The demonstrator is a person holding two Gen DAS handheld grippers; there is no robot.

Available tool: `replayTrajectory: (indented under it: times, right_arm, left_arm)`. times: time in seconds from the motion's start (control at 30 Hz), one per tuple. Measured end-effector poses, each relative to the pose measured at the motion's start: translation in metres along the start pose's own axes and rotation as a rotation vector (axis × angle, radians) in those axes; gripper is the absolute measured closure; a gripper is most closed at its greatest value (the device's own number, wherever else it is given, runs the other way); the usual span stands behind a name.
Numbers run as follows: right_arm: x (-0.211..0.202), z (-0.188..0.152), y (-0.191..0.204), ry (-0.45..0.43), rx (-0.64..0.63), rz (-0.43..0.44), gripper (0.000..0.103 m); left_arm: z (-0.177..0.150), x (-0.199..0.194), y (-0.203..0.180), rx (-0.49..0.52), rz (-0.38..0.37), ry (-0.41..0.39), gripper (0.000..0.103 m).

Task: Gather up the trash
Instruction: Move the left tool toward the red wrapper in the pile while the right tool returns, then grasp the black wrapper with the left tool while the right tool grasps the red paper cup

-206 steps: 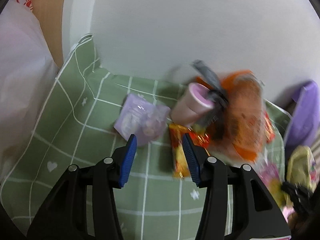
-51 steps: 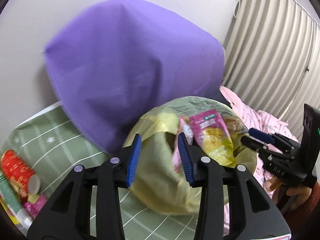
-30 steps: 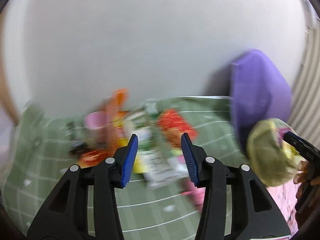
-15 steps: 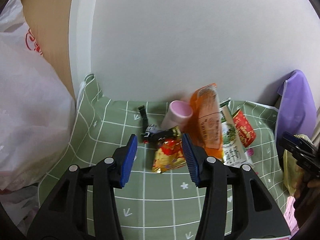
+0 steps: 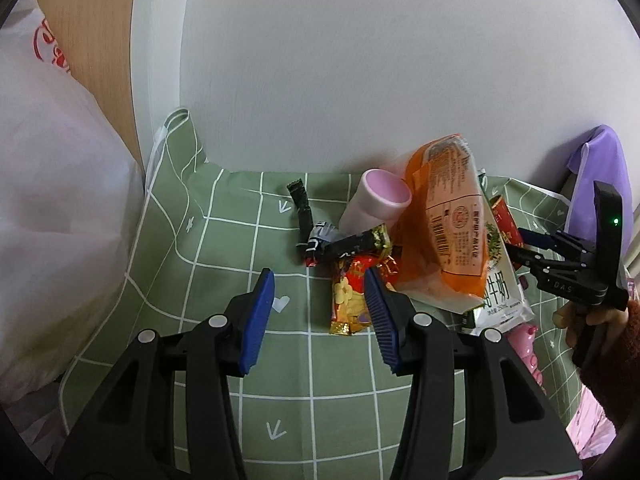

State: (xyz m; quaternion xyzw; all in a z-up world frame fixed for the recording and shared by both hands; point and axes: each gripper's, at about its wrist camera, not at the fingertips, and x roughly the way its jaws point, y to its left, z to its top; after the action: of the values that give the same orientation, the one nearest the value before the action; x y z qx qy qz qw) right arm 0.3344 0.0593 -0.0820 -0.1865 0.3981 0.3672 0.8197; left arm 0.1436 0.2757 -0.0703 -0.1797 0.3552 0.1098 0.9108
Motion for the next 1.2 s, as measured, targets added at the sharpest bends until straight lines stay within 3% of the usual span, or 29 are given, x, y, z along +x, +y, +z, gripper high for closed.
replayTrajectory:
  times: [0.3,0.43,0.7,0.93,1.07,1.2]
  right_arm:
    - [-0.016,-0.005,-0.011,0.001,0.109,-0.035,0.054]
    - [-0.047,-0.025,-0.027,-0.019,0.225,-0.091,0.054]
    - [-0.081,-0.069,-0.039,-0.014,0.356,-0.154,0.054]
    - [-0.091,-0.086,-0.037,-0.01,0.394,-0.164,0.054]
    - [-0.094,-0.09,-0.036,-0.013,0.397,-0.16,0.054]
    - [-0.096,-0.092,-0.035,-0.023,0.406,-0.143,0.054]
  left_arm:
    - [0.002,0.028,0.005,-0.028,-0.032,0.044,0.059]
    - [0.009,0.047,-0.001,-0.013,-0.045,0.064,0.059]
    - [0.019,0.083,-0.012,0.036,-0.004,0.108,0.059]
    - [0.021,0.096,-0.018,0.046,-0.004,0.143,0.059]
    - [0.013,0.09,-0.022,0.05,-0.04,0.162,0.076]
    - [-0.002,0.078,-0.028,0.037,-0.081,0.186,0.077]
